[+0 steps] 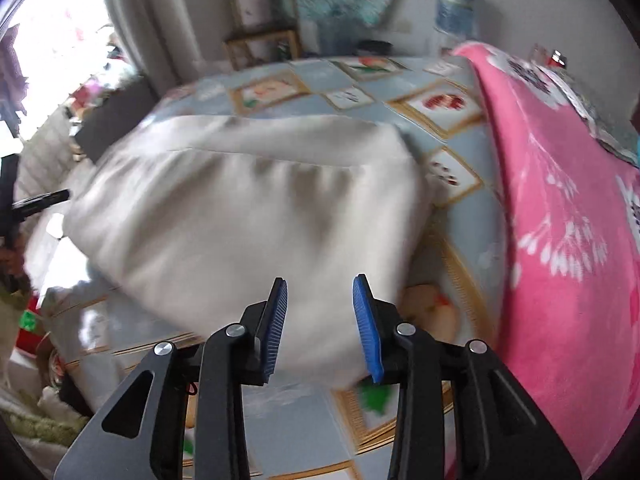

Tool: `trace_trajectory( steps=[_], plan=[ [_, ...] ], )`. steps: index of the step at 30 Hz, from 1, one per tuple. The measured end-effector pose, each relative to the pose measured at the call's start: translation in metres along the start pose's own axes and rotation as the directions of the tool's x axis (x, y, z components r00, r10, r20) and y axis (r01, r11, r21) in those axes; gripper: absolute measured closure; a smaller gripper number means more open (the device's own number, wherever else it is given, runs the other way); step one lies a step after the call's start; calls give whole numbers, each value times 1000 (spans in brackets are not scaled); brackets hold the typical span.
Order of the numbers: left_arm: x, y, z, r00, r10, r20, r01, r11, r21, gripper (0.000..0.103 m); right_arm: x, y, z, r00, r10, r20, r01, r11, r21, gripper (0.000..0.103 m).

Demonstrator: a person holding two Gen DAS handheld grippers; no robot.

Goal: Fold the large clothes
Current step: 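Press the folded beige jacket flat with both open grippers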

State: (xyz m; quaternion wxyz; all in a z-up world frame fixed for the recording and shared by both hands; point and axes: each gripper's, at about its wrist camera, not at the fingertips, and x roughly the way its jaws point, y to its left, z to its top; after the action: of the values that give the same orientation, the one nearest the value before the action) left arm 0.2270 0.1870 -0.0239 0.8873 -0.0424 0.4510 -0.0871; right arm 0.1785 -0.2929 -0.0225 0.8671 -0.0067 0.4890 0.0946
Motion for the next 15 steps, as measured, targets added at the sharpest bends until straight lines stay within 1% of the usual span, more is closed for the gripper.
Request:
trace_trajectory(
  steps=[1,2,3,4,5,6,7,8,10,11,12,13,14,15],
  plan=[
    [4,-3,-3,1000,22,-14,-22,1000,16,99,12,0,-9,998,-41,-44,41,999,-10,68],
    [10,-6,-7,998,55,-36,-54,998,29,99,26,-2,-19,995,-60,-80,59,998,-11,67],
    [16,-5,-10,994,89,-63,-87,996,34,99,25,-6,-17,997,-50,-58,51,999,11,66],
    [17,-4,-12,992,105,-69,-103,994,27,99,22,-11,-15,997,-42,-72,46,998,53,66],
    [10,-5,-11,993,111,-49,-110,994,24,99,15,-11,-9,995,-66,-80,73,994,80,66],
    [2,-7,-9,994,109,-21,-109,994,31,99,8,-7,-6,993,-98,-67,103,992,71,67],
    [-10,-13,-5,995,103,20,-104,993,49,99,-2,3,-1,992,-120,-39,122,992,38,67],
    [-22,-25,0,994,90,69,-95,992,84,99,-11,19,7,993,-121,0,121,993,-1,67],
    [-31,-50,6,993,45,107,-61,987,149,99,-22,52,17,994,-88,58,90,995,-43,67],
    [-31,-67,10,994,7,109,-27,982,185,99,-23,69,25,995,-51,87,57,996,-68,67],
    [-27,-81,12,994,-16,104,-6,978,211,99,-19,93,35,992,3,126,10,995,-102,67],
    [-20,-98,14,995,-33,96,9,971,238,99,-15,105,39,990,23,140,-6,993,-118,67],
    [-13,-113,15,995,-46,84,22,964,264,98,-1,124,46,988,51,143,-30,989,-143,67],
    [1,-128,15,997,-60,58,41,959,281,98,10,132,54,988,75,132,-54,987,-153,71]
  ],
)
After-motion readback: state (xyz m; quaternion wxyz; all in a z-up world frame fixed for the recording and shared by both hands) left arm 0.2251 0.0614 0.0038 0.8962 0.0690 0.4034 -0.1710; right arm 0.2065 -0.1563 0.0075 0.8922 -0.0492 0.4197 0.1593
